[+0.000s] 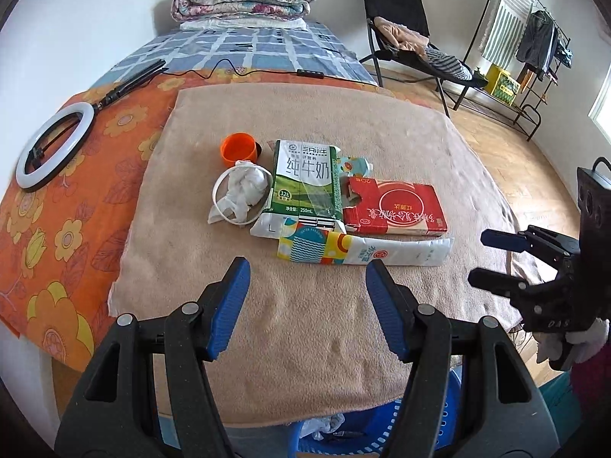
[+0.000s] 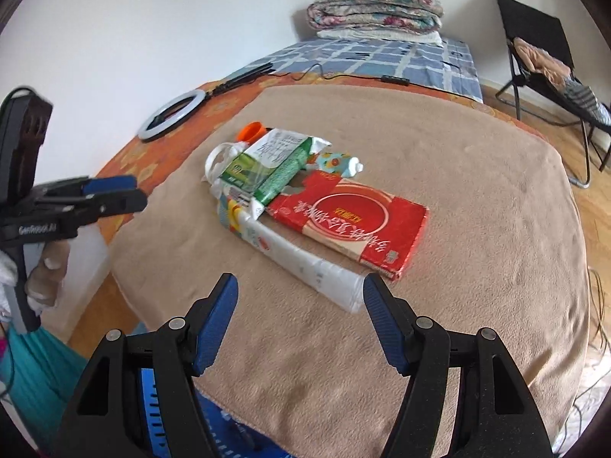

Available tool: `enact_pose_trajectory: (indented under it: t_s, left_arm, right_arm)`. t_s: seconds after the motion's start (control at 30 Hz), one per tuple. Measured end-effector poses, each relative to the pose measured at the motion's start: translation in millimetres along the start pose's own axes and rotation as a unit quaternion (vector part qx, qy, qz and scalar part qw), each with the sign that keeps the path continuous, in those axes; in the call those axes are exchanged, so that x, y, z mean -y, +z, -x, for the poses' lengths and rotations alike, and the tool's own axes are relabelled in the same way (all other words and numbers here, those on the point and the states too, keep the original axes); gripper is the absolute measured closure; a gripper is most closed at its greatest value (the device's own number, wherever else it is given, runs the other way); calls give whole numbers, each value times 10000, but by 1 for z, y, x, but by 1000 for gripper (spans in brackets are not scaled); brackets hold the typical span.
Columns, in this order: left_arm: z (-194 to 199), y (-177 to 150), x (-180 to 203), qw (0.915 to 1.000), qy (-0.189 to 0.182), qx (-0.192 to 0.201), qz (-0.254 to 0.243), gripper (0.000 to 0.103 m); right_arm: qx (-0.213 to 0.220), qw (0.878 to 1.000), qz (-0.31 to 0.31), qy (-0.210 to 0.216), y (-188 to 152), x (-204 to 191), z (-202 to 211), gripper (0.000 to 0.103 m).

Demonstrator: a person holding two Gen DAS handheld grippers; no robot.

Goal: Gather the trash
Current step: 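Move both tools back over the blanket toward the remaining boxes, then grasp the white-and-red tube box with the left tool while the right tool grasps the red medicine box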

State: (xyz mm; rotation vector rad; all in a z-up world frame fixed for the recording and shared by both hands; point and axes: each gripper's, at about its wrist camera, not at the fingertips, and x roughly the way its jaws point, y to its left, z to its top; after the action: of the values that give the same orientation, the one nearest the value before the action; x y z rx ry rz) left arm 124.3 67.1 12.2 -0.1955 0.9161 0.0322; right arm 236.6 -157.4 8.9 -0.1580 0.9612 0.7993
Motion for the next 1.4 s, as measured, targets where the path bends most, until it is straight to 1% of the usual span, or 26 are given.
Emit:
enact_pose_trajectory:
  t_s: [0.1, 0.27, 0.33, 0.53, 0.73, 0.93, 1.13, 1.2, 1.33, 1.4]
  left_arm:
    - [-10, 5, 7, 9999, -74, -59, -71, 38]
    - [-30, 22, 25, 9992, -348, -147, -161, 38]
    - [-41, 30, 30, 9988, -438, -201, -129, 38]
    - [-78, 45, 48, 9964, -692, -450, -187, 38]
    - [-103, 39, 53, 9915, -952, -886, -79, 38]
    - [-108, 21, 55, 9880, -943, -1198, -233, 38]
    - [-95, 10, 56, 9892, -751, -1108, -597, 38]
    - [-98, 10, 54, 9880, -812, -1178, -586, 38]
    - [-112, 10, 46, 9865, -859, -1338, -389, 38]
    - [-119, 11, 43, 9847, -942, -1440, -283, 38]
  right_arm:
    - [7, 9996, -284, -81, 10, 20, -5, 35]
    - [25, 9952, -975, 116, 18, 47, -9, 35]
    - [78, 9939, -1092, 102, 20, 51, -7, 35]
    - [184, 9929, -1176, 51, 25, 57, -3, 35]
    - [174, 9923, -1223, 14, 23, 63, -3, 35]
    - [155, 9925, -1210, -10, 22, 63, -3, 35]
    - [101, 9940, -1091, -13, 23, 59, -8, 35]
    - [93, 9936, -1129, 4, 24, 59, -11, 35]
    - [95, 9935, -1138, 11, 29, 60, -17, 35]
    - [112, 9937, -1115, 14, 35, 60, -20, 35]
